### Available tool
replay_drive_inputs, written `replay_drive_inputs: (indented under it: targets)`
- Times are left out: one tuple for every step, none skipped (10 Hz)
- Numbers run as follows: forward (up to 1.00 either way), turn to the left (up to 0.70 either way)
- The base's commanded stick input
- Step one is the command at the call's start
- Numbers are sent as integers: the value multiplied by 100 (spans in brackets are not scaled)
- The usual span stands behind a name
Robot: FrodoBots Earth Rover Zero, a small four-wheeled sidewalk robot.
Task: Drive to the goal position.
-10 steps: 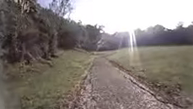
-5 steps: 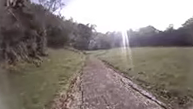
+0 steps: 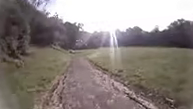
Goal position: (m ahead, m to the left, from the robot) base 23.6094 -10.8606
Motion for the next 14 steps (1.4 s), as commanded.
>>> replay_drive_inputs:
  targets:
    - [85, 0]
    - [85, 0]
    - [85, 10]
    - [85, 31]
    - [85, 34]
    - [85, 34]
    - [85, 34]
    - [85, 27]
    - [85, 17]
    - [85, 4]
    - [85, 0]
    - [85, 0]
    - [85, 0]
    - [85, 0]
